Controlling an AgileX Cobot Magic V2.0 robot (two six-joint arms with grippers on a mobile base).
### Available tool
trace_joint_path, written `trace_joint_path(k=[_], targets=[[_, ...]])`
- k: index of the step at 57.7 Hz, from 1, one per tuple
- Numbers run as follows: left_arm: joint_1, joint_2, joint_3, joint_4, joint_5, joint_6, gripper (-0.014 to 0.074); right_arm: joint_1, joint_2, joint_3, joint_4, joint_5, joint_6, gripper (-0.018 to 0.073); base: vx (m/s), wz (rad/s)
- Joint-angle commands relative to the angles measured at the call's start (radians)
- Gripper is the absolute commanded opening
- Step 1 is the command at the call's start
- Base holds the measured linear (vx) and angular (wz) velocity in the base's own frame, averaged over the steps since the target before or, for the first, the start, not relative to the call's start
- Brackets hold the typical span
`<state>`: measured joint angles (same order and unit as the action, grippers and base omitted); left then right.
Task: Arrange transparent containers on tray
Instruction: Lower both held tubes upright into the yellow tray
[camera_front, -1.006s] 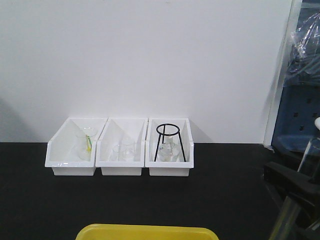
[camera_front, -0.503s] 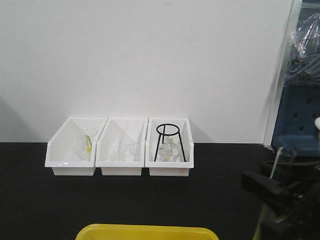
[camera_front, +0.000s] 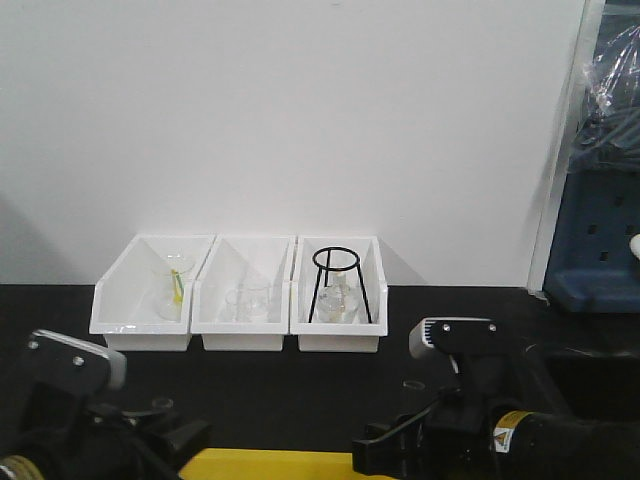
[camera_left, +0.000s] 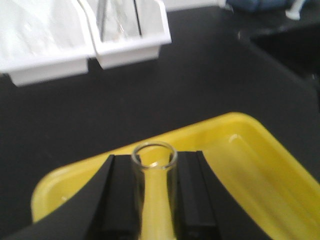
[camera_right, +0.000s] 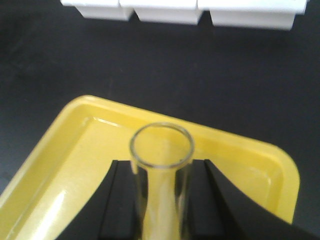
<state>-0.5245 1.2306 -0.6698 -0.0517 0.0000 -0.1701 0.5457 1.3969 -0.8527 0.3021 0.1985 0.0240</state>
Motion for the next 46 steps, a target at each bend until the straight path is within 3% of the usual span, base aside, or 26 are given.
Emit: trace_joint_path(k=[1, 8, 29, 46], targets=[[-0.015, 0.078, -0.034, -0.011, -0.102, -0.059, 0.0191, -0.003, 0.024, -0.033, 0.032, -0.095, -0.005, -0.0008, 0.00, 0.00], [-0.014, 0.184, -0.035, -0.011, -0.115, -0.125, 0.0192, -0.003, 0.086, -0.034, 0.064, -0.106, -0.005, -0.0006, 0.00, 0.00], [-0.013, 0.369, -0.145, -0.011, -0.019, -0.124, 0.0257, -0.003, 0.216, -0.034, 0.063, -0.081, -0.005, 0.0019, 0.00, 0.00], [-0.013, 0.474, -0.178, -0.011, 0.035, -0.125, 0.0312, -0.003, 0.278, -0.034, 0.067, -0.080, 0.030, 0.0130, 0.00, 0.00]])
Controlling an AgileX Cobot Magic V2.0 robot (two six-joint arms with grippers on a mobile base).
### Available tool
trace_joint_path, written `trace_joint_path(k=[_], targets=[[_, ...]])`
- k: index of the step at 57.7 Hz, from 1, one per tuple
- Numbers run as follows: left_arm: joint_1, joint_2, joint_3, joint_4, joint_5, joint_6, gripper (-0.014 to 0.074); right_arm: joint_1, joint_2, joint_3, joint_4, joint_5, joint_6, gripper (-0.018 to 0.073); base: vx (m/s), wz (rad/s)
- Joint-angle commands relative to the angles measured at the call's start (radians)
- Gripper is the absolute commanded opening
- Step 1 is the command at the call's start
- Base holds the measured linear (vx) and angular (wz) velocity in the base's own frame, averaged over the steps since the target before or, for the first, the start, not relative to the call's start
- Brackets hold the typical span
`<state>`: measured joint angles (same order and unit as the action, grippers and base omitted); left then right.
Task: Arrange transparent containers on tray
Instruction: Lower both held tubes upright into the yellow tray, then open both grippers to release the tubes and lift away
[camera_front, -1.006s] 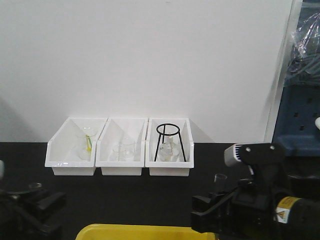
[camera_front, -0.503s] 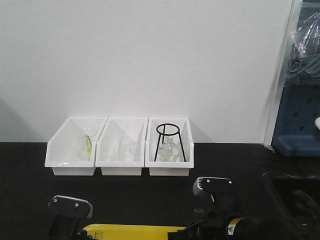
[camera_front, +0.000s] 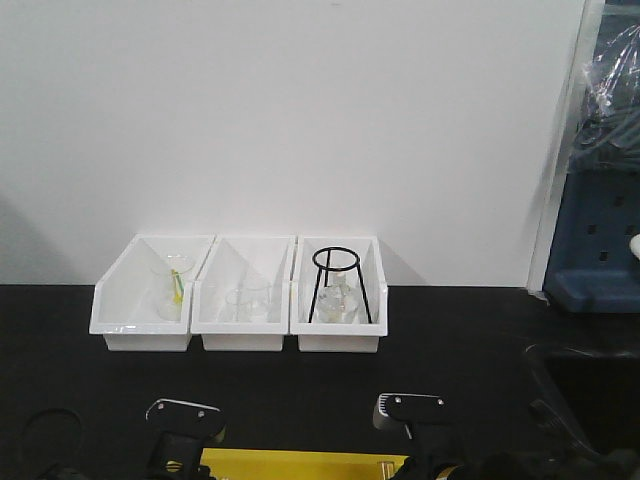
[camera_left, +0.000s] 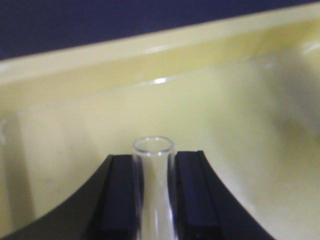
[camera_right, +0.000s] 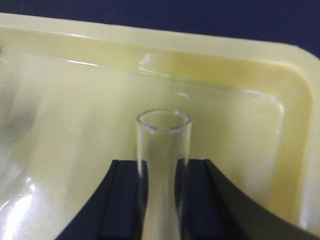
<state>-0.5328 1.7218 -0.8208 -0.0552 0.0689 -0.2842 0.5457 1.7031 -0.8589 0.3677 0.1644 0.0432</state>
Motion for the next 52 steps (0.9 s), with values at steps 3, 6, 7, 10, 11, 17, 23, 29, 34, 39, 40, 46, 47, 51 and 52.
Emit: trace_joint_path(k=[3, 6, 7, 10, 11, 17, 23, 29, 34, 39, 40, 46, 47, 51, 52], targets=[[-0.005, -0.010, -0.027, -0.007, -0.031, -0.015, 0.0320, -0.003, -0.021, -0.028, 0.002, -0.046, 0.011, 0.0158, 0.00, 0.00], [-0.005, -0.009, -0.027, -0.007, -0.031, -0.029, 0.0335, -0.003, -0.014, -0.028, 0.004, -0.047, 0.011, 0.0188, 0.00, 0.00], [-0.005, -0.009, -0.027, -0.007, -0.033, -0.035, 0.0340, -0.003, -0.013, -0.028, 0.003, -0.047, 0.011, 0.0197, 0.00, 0.00], [-0.005, -0.009, -0.029, -0.007, -0.035, -0.044, 0.0365, -0.003, -0.010, -0.028, 0.003, -0.047, 0.011, 0.0230, 0.00, 0.00], [-0.005, -0.009, -0.030, -0.007, -0.035, -0.045, 0.0378, -0.003, -0.008, -0.028, 0.003, -0.047, 0.011, 0.0246, 0.00, 0.00], [-0.005, -0.009, -0.030, -0.007, -0.035, -0.045, 0.0447, -0.003, -0.008, -0.028, 0.003, -0.050, 0.011, 0.0307, 0.00, 0.00], [-0.003, -0.009, -0.030, -0.007, -0.035, -0.045, 0.0519, -0.003, -0.008, -0.028, 0.003, -0.055, 0.011, 0.0372, 0.00, 0.00], [-0.003, -0.018, -0.030, -0.007, -0.035, -0.049, 0.0566, -0.003, -0.008, -0.028, 0.003, -0.055, 0.011, 0.0425, 0.00, 0.00], [-0.001, -0.042, -0.031, -0.007, -0.050, -0.054, 0.0569, -0.003, -0.009, -0.028, 0.010, -0.052, 0.011, 0.0449, 0.00, 0.00], [0.001, -0.081, -0.031, -0.006, -0.069, -0.054, 0.0563, -0.003, -0.026, -0.028, 0.022, -0.047, 0.011, 0.0455, 0.00, 0.00], [0.004, -0.095, -0.031, -0.005, -0.069, -0.053, 0.0561, -0.003, -0.035, -0.028, 0.027, -0.047, 0.011, 0.0454, 0.00, 0.00], [0.018, -0.167, -0.031, 0.012, -0.085, -0.045, 0.0550, -0.003, -0.096, -0.028, 0.039, -0.051, 0.009, 0.0448, 0.00, 0.00], [0.020, -0.180, -0.031, 0.018, -0.085, -0.042, 0.0548, -0.003, -0.115, -0.028, 0.039, -0.052, 0.007, 0.0446, 0.00, 0.00], [0.030, -0.247, -0.031, 0.055, -0.085, -0.016, 0.0534, -0.003, -0.181, -0.028, 0.034, -0.051, -0.009, 0.0422, 0.00, 0.00], [0.033, -0.261, -0.031, 0.055, -0.085, -0.004, 0.0531, -0.003, -0.197, -0.028, 0.031, -0.050, -0.014, 0.0416, 0.00, 0.00]])
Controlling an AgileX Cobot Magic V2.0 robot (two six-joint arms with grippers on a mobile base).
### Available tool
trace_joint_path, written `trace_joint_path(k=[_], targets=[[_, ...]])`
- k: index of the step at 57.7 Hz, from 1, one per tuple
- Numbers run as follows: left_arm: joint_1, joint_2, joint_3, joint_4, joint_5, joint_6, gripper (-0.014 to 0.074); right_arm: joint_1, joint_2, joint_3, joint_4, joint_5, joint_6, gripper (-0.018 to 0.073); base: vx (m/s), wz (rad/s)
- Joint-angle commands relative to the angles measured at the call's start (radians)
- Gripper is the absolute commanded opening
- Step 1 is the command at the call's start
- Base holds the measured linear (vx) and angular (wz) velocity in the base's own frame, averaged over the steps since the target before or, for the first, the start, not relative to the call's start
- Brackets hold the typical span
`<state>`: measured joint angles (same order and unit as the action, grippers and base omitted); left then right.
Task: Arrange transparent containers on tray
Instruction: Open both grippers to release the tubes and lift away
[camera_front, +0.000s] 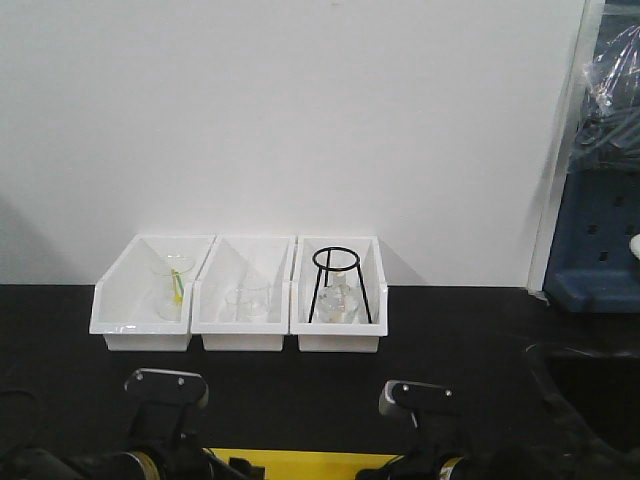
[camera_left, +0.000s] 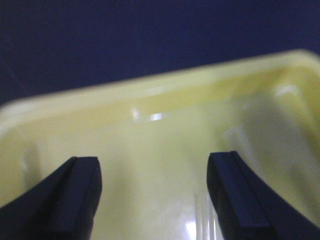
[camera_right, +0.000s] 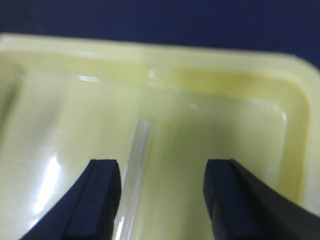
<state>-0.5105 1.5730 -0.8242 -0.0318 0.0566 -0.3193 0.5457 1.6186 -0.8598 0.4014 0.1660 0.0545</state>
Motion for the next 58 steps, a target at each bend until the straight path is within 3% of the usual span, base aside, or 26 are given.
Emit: trace_joint_path(k=[1, 16, 27, 33, 41, 58], targets=[[0.014, -0.135, -0.027, 0.044, -0.072, 0.038, 0.0524, -0.003, -0.138, -0.027, -0.007, -0.052, -0.035, 0.0405, 0.00, 0.00], [0.025, -0.420, -0.027, 0.109, -0.072, 0.115, 0.0396, -0.003, -0.458, -0.027, -0.048, -0.049, -0.209, 0.0204, 0.00, 0.00], [0.025, -0.617, -0.027, 0.110, -0.063, 0.115, 0.0221, -0.003, -0.631, -0.023, -0.050, -0.045, -0.331, 0.0048, 0.00, 0.00], [0.025, -0.702, -0.027, 0.110, -0.027, 0.167, 0.0111, -0.003, -0.678, -0.023, -0.047, -0.045, -0.355, -0.0013, 0.00, 0.00], [0.025, -0.780, -0.027, 0.108, 0.054, 0.203, -0.0009, -0.003, -0.701, -0.023, -0.044, -0.046, -0.354, -0.0013, 0.00, 0.00], [0.025, -0.840, -0.027, 0.108, 0.161, 0.201, -0.0008, -0.003, -0.703, -0.023, -0.043, -0.046, -0.354, -0.0013, 0.00, 0.00]])
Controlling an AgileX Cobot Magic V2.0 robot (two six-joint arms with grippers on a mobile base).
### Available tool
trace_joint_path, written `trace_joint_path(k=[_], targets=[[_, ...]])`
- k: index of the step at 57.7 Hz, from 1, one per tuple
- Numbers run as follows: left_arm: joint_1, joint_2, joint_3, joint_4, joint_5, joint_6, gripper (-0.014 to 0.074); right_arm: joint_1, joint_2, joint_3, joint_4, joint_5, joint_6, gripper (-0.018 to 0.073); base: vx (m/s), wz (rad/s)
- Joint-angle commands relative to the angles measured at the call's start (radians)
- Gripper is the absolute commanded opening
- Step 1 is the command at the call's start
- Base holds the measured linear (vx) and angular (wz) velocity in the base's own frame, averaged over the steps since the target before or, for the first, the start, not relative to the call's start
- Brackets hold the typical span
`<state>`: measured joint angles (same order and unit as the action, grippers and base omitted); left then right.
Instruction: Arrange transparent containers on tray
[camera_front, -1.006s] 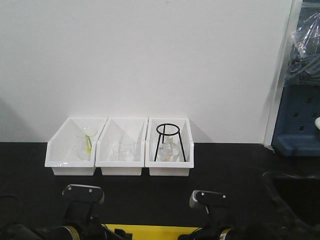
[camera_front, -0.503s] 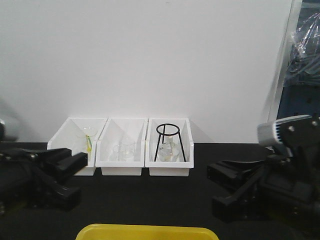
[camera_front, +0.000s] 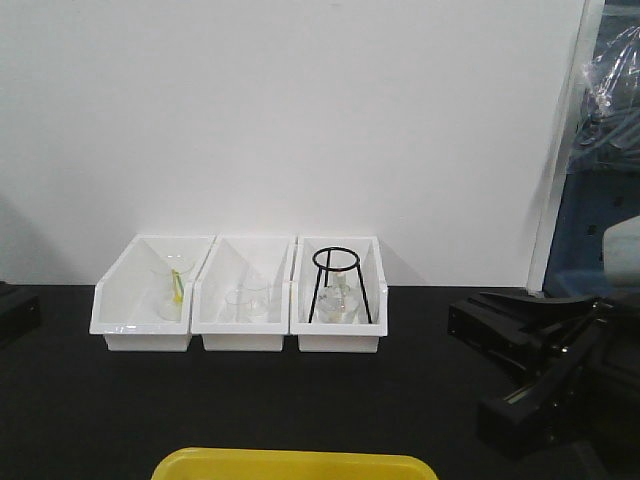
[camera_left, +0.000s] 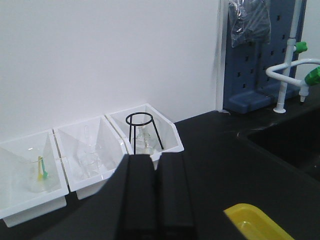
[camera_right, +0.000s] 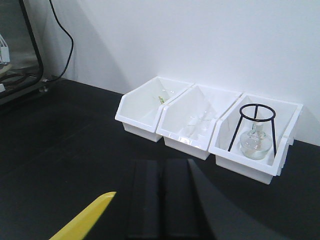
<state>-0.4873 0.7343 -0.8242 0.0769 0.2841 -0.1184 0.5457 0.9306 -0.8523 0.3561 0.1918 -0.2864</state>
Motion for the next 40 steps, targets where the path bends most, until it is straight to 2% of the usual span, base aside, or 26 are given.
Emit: trace_joint_path(k=[1, 20, 25, 30, 40], targets=[[0.001, -0.001, -0.027, 0.000, -0.066, 0.000, -0.0008, -0.003, -0.015, -0.030, 0.002, -0.072, -0.013, -0.0013, 0.00, 0.00], [0.001, -0.007, -0.025, 0.002, -0.064, 0.001, -0.0007, -0.003, -0.015, -0.030, 0.002, -0.069, -0.013, -0.0013, 0.00, 0.00], [0.006, -0.044, 0.027, 0.016, -0.076, -0.001, -0.0006, -0.003, -0.015, -0.030, 0.002, -0.069, -0.013, -0.0013, 0.00, 0.00], [0.041, -0.134, 0.158, 0.016, -0.106, -0.026, -0.0006, -0.003, -0.015, -0.030, 0.002, -0.070, -0.013, -0.0013, 0.00, 0.00], [0.177, -0.342, 0.462, 0.050, -0.138, -0.102, -0.0006, -0.003, -0.015, -0.030, 0.002, -0.069, -0.013, -0.0013, 0.00, 0.00]])
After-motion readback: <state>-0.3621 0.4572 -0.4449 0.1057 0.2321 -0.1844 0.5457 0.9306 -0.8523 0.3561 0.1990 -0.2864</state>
